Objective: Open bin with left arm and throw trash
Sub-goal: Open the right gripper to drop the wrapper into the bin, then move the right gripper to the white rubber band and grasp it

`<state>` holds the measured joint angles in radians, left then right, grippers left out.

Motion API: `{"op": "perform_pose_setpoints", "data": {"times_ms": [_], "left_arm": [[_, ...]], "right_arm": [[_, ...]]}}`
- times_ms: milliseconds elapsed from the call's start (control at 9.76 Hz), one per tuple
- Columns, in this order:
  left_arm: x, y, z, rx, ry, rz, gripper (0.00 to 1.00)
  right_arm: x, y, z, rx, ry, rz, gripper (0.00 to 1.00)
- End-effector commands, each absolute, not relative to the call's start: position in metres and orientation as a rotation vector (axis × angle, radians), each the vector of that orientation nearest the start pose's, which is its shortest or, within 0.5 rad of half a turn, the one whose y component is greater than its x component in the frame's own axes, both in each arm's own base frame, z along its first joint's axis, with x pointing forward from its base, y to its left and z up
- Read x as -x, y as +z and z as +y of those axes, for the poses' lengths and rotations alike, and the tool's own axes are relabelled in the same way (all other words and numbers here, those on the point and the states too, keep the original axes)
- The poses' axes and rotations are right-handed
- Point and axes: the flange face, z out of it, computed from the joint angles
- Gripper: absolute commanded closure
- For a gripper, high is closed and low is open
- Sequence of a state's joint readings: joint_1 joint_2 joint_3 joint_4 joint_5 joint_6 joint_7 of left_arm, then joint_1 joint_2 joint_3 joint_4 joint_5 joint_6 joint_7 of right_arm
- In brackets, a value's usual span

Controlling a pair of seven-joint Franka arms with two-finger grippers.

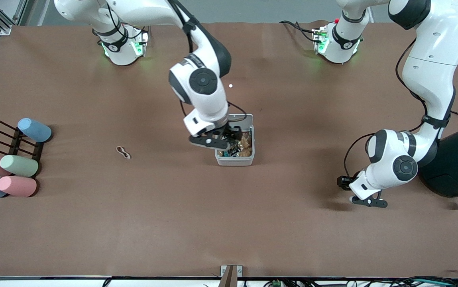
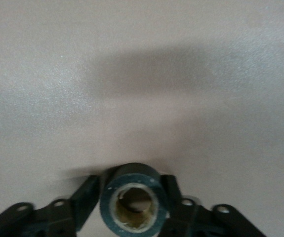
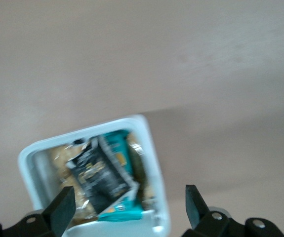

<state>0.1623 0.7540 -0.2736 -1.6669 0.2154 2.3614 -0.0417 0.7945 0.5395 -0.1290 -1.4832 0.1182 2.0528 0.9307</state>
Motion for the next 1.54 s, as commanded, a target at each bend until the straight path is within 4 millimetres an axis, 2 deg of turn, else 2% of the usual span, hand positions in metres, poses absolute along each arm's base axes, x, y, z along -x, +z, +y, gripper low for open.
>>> {"op": "perform_pose_setpoints", "data": {"times_ms": [0, 102, 205, 307, 512, 614, 819, 922, 1127, 1229, 1434], "left_arm": [[-0.67, 0.17, -0.06, 3.163, 0.05, 0.262, 0.82], [-0.669, 0.171, -0.062, 3.163, 0.052, 0.274, 0.87], [-0.67, 0.172, -0.063, 3.162, 0.05, 0.272, 0.93], [-0.669, 0.174, -0.064, 3.161, 0.052, 0.281, 0.99], [-0.672, 0.184, -0.07, 3.165, 0.031, 0.283, 1.0], [-0.674, 0.192, -0.071, 3.166, 0.01, 0.286, 1.0], [-0.675, 0.209, -0.079, 3.163, -0.004, 0.302, 1.0], [-0.673, 0.22, -0.095, 3.173, 0.008, 0.333, 1.0], [-0.668, 0.25, -0.126, 3.18, 0.016, 0.371, 1.0], [-0.663, 0.257, -0.146, 3.199, 0.04, 0.332, 1.0], [-0.652, 0.257, -0.181, 3.207, 0.075, 0.252, 1.0]], "right_arm": [[-0.564, 0.384, 0.373, 3.066, 0.072, 0.572, 0.03], [-0.572, 0.381, 0.327, 3.082, 0.095, 0.585, 0.03], [-0.571, 0.368, 0.281, 3.087, 0.099, 0.58, 0.03], [-0.565, 0.343, 0.239, 3.086, 0.038, 0.524, 0.03], [-0.547, 0.288, 0.161, 3.106, -0.013, 0.323, 0.02], [-0.546, 0.271, 0.129, 3.114, -0.047, 0.204, 0.02], [-0.548, 0.255, 0.077, 3.128, -0.058, -0.124, 0.01], [-0.548, 0.249, 0.062, 3.124, -0.04, -0.268, 0.01], [-0.545, 0.226, 0.058, 3.116, -0.012, -0.405, 0.01], [-0.54, 0.214, 0.058, 3.115, -0.016, -0.443, 0.01], [-0.524, 0.193, 0.058, 3.119, -0.04, -0.461, 0.01]]}}
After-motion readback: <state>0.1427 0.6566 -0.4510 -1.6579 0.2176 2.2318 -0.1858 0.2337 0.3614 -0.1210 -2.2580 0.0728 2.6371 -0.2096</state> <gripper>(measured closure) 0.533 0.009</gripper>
